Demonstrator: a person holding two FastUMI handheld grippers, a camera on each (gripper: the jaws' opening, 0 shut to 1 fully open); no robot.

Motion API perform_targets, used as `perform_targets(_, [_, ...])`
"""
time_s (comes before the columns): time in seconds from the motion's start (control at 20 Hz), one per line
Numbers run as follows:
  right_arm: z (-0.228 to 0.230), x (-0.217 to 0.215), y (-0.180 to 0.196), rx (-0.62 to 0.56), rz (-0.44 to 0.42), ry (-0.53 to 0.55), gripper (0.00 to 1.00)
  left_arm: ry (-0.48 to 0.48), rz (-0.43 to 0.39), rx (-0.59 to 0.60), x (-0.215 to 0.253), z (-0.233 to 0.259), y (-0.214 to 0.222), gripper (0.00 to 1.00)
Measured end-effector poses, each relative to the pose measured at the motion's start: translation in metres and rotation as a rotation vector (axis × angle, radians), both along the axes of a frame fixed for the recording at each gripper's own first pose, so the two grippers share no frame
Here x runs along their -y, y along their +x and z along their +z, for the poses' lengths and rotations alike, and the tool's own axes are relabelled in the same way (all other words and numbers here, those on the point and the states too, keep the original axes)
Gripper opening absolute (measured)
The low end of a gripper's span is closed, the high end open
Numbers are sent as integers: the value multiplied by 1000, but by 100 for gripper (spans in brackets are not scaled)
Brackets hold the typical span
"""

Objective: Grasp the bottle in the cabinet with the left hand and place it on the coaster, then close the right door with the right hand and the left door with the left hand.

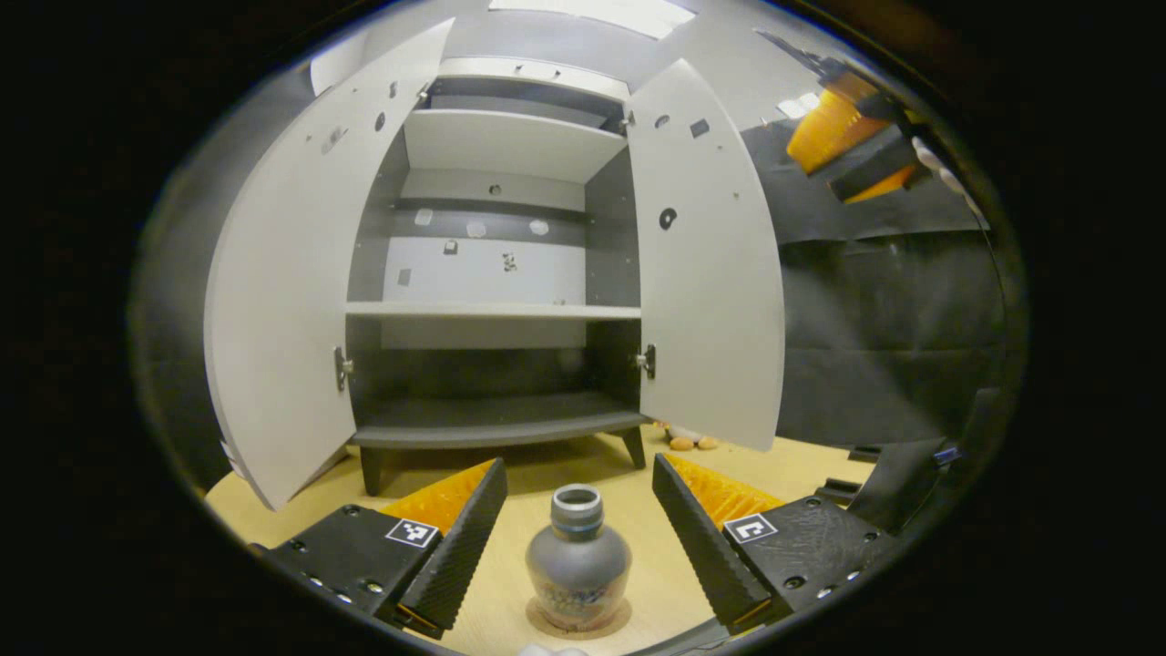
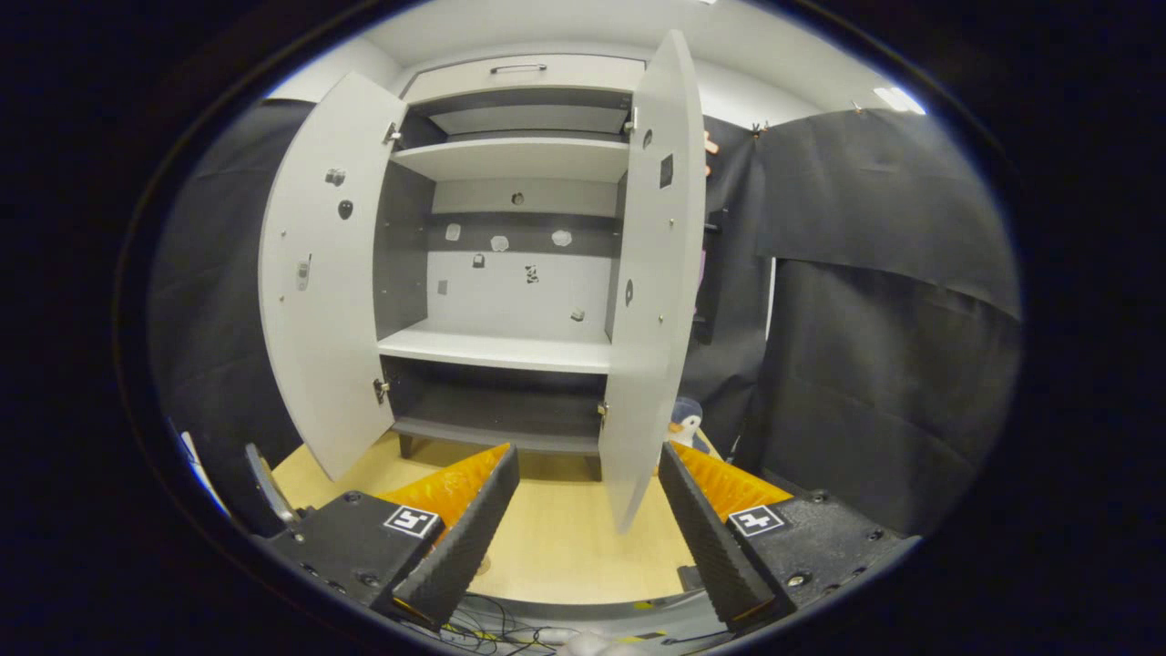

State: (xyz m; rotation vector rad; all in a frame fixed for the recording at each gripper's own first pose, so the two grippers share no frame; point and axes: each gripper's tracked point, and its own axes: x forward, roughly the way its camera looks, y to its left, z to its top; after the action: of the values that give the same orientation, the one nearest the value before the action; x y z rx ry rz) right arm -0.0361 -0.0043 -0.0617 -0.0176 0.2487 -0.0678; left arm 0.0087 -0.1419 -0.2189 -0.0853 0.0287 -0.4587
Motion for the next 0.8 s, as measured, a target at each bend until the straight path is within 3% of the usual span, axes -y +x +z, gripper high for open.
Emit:
perform_targets(0.4, [-6, 4, 3, 51, -17, 44, 100, 17, 25, -2, -20, 127, 16, 98])
perform_targets(0.8, [1, 57, 15, 92, -60, 124, 100, 89, 175, -32, -73, 191, 6, 100])
